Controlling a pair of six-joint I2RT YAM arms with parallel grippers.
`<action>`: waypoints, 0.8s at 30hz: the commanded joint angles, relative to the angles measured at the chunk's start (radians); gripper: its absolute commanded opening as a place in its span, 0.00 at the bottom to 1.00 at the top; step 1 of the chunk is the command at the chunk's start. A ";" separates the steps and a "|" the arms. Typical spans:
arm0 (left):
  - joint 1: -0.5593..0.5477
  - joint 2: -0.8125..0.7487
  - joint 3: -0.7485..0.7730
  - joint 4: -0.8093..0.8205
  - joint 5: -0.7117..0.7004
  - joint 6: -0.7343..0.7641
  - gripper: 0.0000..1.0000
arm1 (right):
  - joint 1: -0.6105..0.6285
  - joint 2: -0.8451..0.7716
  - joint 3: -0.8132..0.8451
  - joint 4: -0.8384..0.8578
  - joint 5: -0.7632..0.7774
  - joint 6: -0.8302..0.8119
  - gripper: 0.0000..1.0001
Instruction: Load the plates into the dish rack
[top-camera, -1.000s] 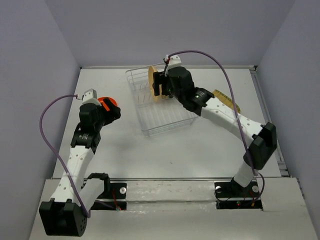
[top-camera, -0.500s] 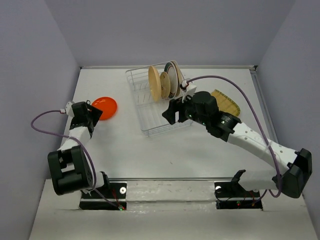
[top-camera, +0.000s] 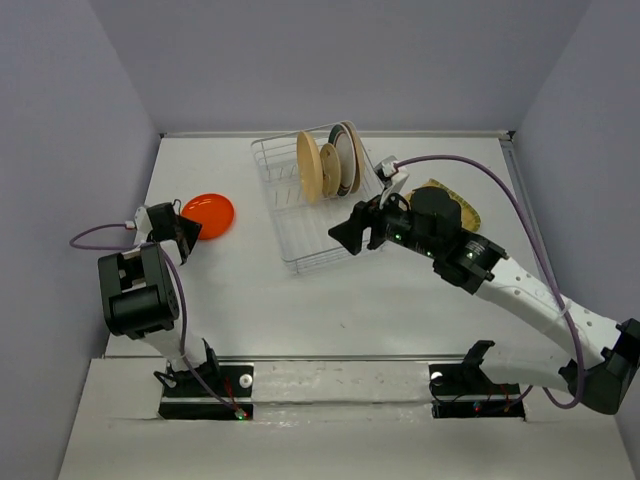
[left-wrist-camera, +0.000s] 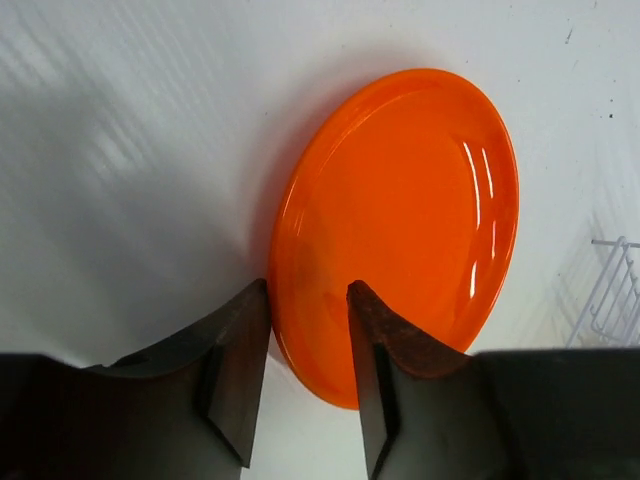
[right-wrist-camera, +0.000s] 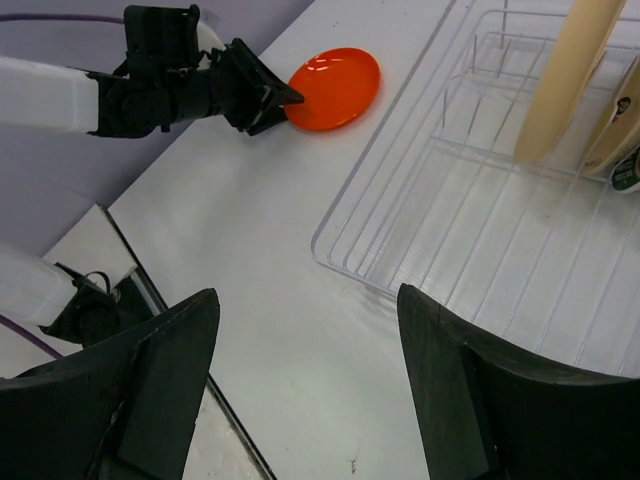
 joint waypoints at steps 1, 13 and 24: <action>0.020 0.066 0.029 0.126 0.054 -0.034 0.43 | 0.010 0.009 -0.002 0.026 -0.066 0.014 0.77; 0.032 -0.113 -0.001 0.161 0.121 -0.064 0.06 | 0.010 0.096 0.077 0.028 -0.123 0.042 0.81; 0.009 -0.712 -0.129 0.103 0.235 0.009 0.06 | 0.010 0.223 0.191 0.075 -0.167 0.094 0.88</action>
